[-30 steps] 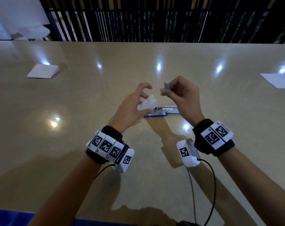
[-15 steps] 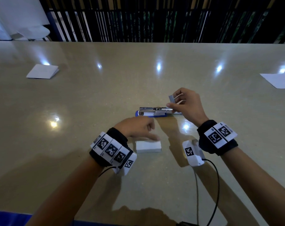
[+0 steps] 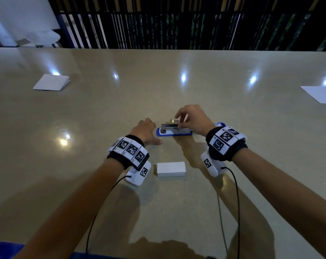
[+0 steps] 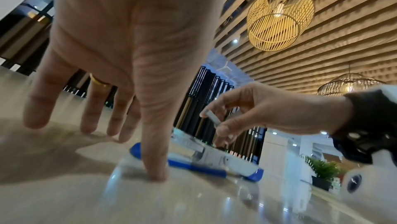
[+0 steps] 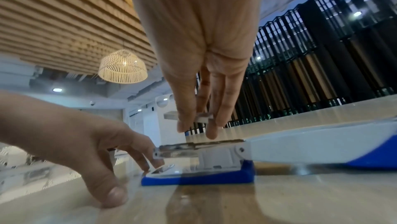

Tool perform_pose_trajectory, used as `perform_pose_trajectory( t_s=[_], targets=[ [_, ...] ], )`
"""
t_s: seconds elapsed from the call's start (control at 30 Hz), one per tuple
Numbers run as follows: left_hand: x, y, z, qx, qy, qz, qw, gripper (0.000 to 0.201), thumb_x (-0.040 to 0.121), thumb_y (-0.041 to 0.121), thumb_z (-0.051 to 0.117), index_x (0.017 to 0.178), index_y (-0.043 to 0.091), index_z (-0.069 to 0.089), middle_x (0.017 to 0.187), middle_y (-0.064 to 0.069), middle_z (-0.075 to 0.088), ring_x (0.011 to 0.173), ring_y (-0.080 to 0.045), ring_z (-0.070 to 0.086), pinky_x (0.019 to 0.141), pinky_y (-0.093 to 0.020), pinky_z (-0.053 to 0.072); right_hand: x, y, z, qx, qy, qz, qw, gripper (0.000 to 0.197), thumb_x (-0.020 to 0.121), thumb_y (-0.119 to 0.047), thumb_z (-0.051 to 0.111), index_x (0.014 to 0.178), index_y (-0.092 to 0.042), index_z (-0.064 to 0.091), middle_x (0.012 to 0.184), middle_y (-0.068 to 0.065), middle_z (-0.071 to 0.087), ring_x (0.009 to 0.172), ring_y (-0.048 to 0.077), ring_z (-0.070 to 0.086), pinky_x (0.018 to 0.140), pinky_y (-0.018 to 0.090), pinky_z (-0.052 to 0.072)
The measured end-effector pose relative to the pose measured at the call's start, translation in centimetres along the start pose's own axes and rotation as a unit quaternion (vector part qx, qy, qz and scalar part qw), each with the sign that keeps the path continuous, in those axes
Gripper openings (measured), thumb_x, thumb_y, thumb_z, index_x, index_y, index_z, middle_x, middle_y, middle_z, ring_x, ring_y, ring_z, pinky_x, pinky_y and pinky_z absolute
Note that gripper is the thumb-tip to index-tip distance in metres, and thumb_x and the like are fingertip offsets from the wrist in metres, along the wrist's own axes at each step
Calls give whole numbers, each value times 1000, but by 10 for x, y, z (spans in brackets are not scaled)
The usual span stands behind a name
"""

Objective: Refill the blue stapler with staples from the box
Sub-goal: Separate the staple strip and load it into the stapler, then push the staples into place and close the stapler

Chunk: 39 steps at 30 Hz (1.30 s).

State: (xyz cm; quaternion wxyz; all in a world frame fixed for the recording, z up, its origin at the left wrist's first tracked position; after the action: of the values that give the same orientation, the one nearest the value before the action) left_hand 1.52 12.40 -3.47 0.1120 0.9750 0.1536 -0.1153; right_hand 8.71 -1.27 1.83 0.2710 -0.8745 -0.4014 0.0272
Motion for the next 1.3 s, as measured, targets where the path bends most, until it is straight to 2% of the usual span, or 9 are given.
perform_pose_trajectory(
  t_s=[0.1, 0.23, 0.37, 0.7, 0.9, 1.0, 1.1, 1.2, 1.3],
  targets=[
    [0, 1, 3, 18, -4, 2, 1000, 66, 80, 48, 69, 132, 10, 49, 138, -8, 43, 126, -27, 43, 103, -41, 42, 8, 1, 9, -15, -13, 2, 1000, 19, 73, -8, 78, 91, -8, 74, 88, 7, 71, 75, 16, 61, 79, 40, 57],
    [-1, 4, 1, 27, 4, 2, 1000, 55, 80, 46, 70, 120, 10, 57, 127, -10, 51, 115, -28, 51, 98, -41, 45, 15, 3, 20, -45, -33, 17, 998, 19, 74, -7, 77, 92, -10, 75, 91, 7, 73, 72, 11, 56, 76, 33, 55],
    [-2, 4, 1, 21, 16, -6, 1000, 56, 81, 43, 71, 124, 10, 56, 127, -9, 51, 115, -27, 52, 100, -40, 45, 20, 3, 24, -50, -36, 19, 998, 18, 73, -8, 77, 92, -8, 76, 90, 10, 74, 73, 13, 58, 80, 36, 57],
    [-2, 5, 3, 24, 19, -9, 999, 58, 81, 41, 71, 128, 11, 54, 128, -8, 50, 116, -26, 51, 100, -40, 45, 25, 3, 25, -46, -43, 30, 998, 19, 72, -10, 80, 90, -7, 76, 90, 11, 74, 77, 18, 66, 81, 35, 58],
    [-2, 5, 3, 30, 21, 1, 999, 61, 82, 42, 70, 130, 11, 52, 131, -8, 50, 118, -26, 50, 101, -40, 44, 25, 4, 27, -50, -47, 36, 997, 22, 72, -13, 80, 93, -7, 75, 92, 10, 72, 74, 15, 57, 76, 30, 55],
    [-2, 3, 2, 27, 21, 6, 999, 64, 81, 45, 69, 133, 12, 50, 132, -7, 49, 120, -26, 50, 101, -39, 44, 18, 11, 26, -50, -47, 37, 997, 35, 71, -18, 81, 103, -9, 71, 97, 4, 60, 81, 14, 53, 76, 28, 49],
    [-2, 0, 2, 18, 16, 12, 1000, 67, 80, 49, 68, 133, 12, 49, 132, -7, 49, 120, -26, 49, 100, -40, 45, 7, 31, 15, -67, -49, 56, 995, 44, 70, -22, 81, 111, -12, 66, 107, 6, 60, 90, 18, 54, 82, 33, 48],
    [-1, 0, 2, 9, 13, 18, 1000, 68, 79, 48, 71, 133, 13, 49, 132, -7, 49, 121, -26, 49, 99, -41, 45, -7, 66, 0, -95, -53, 119, 987, 49, 69, -29, 82, 113, -18, 65, 112, 4, 63, 105, 23, 58, 94, 46, 46],
    [-2, 4, -4, -24, 37, 33, 998, 66, 76, 41, 75, 131, 14, 51, 129, -6, 54, 120, -25, 51, 98, -40, 45, -22, 99, -7, -112, -81, 173, 975, 49, 69, -29, 82, 113, -19, 64, 115, 5, 62, 111, 27, 56, 100, 51, 42]
  ],
)
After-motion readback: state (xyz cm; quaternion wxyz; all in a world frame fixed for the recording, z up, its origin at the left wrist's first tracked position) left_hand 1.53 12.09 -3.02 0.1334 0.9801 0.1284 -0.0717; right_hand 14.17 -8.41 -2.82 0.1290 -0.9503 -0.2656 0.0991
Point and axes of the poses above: each hand's wrist, its own x-axis towards the middle knuckle, its own z-axis out of the palm, y = z × x, the point moved 7 cm from there along x, towards the middle knuckle
